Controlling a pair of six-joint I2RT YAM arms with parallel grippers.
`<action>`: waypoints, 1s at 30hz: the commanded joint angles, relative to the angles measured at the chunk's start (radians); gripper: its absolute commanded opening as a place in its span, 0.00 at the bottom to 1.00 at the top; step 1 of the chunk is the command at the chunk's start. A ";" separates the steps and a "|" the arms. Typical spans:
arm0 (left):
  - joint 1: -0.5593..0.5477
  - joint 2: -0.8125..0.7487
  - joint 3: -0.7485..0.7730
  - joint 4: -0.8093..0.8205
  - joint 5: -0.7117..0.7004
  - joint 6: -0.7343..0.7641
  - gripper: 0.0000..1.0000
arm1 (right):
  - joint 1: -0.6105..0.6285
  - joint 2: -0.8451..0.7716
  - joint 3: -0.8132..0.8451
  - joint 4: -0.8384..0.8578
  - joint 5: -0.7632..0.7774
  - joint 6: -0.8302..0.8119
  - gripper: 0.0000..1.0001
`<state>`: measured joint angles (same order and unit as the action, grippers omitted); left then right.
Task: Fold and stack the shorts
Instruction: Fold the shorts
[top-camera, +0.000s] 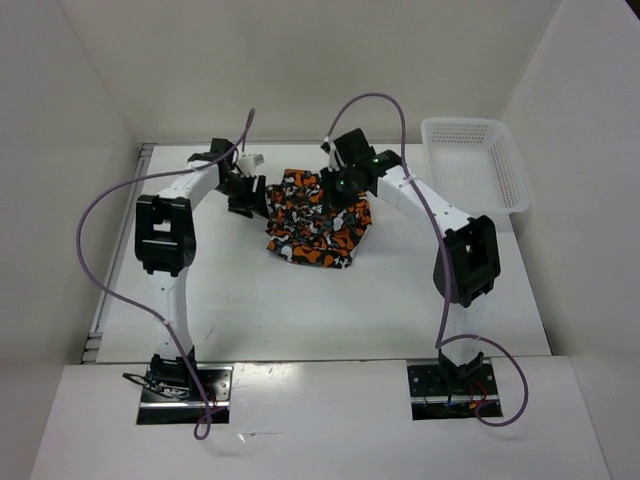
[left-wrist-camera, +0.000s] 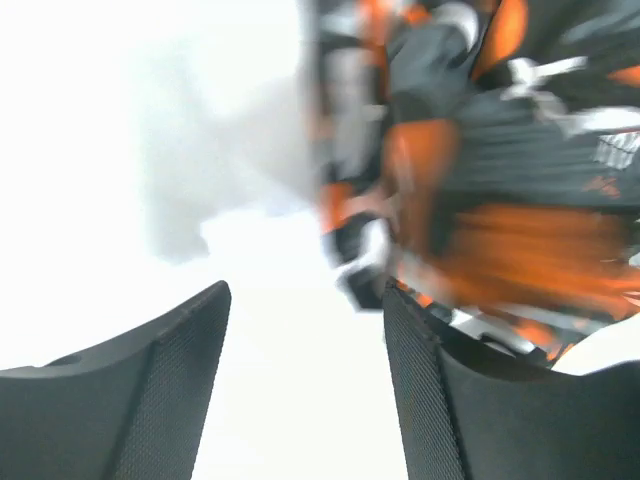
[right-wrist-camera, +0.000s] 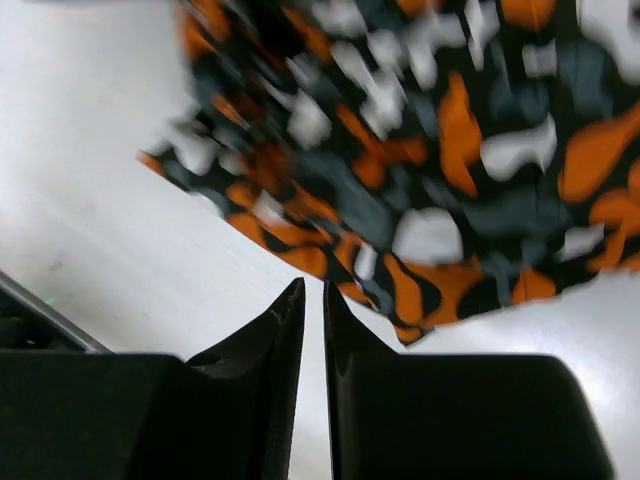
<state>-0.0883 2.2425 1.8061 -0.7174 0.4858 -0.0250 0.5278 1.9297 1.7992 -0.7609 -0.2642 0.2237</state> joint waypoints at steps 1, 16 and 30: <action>0.045 -0.115 0.088 -0.054 -0.134 0.025 0.71 | 0.005 -0.032 -0.102 0.057 0.069 0.066 0.17; -0.002 0.098 0.381 -0.148 -0.072 0.025 0.82 | 0.046 0.071 -0.003 0.150 0.056 0.131 0.48; -0.094 0.115 0.315 -0.182 -0.067 0.025 0.53 | 0.098 0.179 -0.020 0.132 0.169 0.160 0.51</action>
<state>-0.1940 2.3871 2.1052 -0.8951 0.3695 -0.0158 0.6224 2.0876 1.7901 -0.6418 -0.1440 0.3691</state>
